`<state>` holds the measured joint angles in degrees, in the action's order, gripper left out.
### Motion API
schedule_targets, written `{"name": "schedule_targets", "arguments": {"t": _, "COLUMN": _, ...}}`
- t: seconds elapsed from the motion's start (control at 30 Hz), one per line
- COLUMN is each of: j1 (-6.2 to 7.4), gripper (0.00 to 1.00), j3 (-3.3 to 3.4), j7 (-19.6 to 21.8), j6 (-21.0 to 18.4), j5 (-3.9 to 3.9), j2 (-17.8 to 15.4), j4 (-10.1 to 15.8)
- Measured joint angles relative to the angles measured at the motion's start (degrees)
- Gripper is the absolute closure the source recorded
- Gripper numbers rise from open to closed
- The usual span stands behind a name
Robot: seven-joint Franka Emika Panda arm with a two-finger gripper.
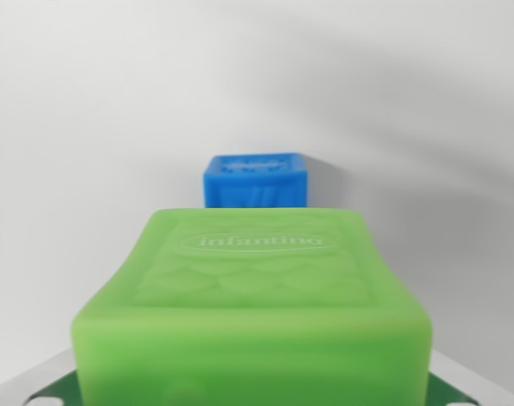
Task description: Stack cube
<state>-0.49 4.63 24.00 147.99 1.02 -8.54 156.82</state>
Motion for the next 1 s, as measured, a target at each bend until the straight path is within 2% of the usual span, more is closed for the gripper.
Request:
{"name": "schedule_targets", "arguments": {"t": 0.2, "j1": -0.15, "gripper": 1.0, "j3": 0.35, "j7": -1.3, "j6": 0.9, "j5": 0.23, "j2": -0.6, "j4": 1.2}}
{"name": "schedule_targets", "arguments": {"t": 0.47, "j1": -0.15, "gripper": 1.0, "j3": 0.36, "j7": -1.7, "j6": 6.0, "j5": 0.07, "j2": 4.8, "j4": 1.4}}
{"name": "schedule_targets", "arguments": {"t": 1.0, "j1": -0.12, "gripper": 1.0, "j3": 0.17, "j7": -3.1, "j6": 13.9, "j5": -1.77, "j2": 12.5, "j4": 1.5}}
